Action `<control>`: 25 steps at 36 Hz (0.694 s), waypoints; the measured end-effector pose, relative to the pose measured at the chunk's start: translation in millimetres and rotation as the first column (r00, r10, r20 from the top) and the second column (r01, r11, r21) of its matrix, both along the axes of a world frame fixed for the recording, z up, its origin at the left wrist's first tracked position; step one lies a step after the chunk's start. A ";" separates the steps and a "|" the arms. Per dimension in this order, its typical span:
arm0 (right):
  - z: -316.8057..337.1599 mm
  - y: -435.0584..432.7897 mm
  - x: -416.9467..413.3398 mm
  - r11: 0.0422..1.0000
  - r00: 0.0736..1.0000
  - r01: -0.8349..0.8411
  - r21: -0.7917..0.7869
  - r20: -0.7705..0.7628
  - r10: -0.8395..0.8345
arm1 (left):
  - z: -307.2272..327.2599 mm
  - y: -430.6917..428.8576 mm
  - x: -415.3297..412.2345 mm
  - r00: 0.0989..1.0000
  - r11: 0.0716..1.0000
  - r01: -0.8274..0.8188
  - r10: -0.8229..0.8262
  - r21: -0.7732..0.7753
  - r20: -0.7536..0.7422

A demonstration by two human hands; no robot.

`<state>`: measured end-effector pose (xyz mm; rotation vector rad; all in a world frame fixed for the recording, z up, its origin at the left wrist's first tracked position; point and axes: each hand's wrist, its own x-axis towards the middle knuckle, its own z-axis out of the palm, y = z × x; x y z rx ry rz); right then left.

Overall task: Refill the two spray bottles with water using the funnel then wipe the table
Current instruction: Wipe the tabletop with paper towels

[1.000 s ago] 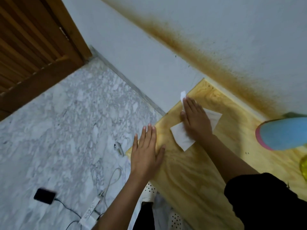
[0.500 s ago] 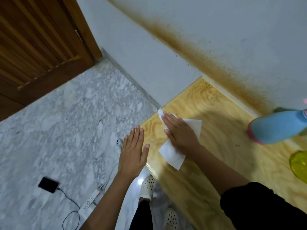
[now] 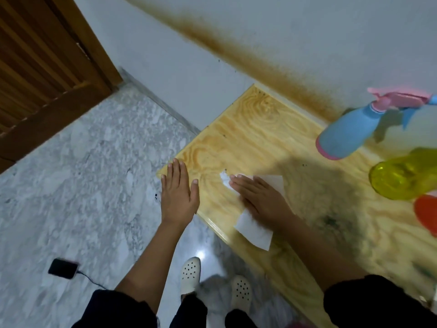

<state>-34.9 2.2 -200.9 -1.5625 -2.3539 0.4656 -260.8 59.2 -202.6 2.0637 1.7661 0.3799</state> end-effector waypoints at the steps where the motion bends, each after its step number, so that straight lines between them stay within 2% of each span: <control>1: -1.0 -7.7 2.7 1.000 1.000 0.028 -0.003 -0.011 -0.028 | -0.1 -1.4 0.7 1.000 1.000 0.008 -0.008 -0.004 -0.001; 7: -3.6 -59.7 11.2 0.967 0.966 0.246 -0.068 -0.060 -0.250 | 1.8 -3.4 -4.2 0.997 0.997 0.075 -0.075 -0.033 -0.019; 12: -3.4 -102.5 -2.1 0.858 0.857 0.514 -0.014 -0.039 -0.514 | 1.4 -1.2 -15.0 0.983 0.984 0.175 -0.176 -0.026 -0.045; 17: -10.4 -134.6 -34.1 0.629 0.629 0.776 0.047 -0.139 -0.765 | 0.4 1.6 -29.2 0.955 0.957 0.288 -0.288 -0.020 -0.072; 22: -3.9 -137.9 -83.6 0.326 0.303 0.945 -0.022 -0.319 -0.898 | 6.8 2.4 -36.4 0.926 0.928 0.364 -0.370 -0.078 -0.079; 25: 2.8 -135.7 -106.1 0.247 0.224 0.969 -0.018 -0.361 -0.905 | 14.3 -0.4 -40.2 0.903 0.901 0.418 -0.426 -0.113 -0.059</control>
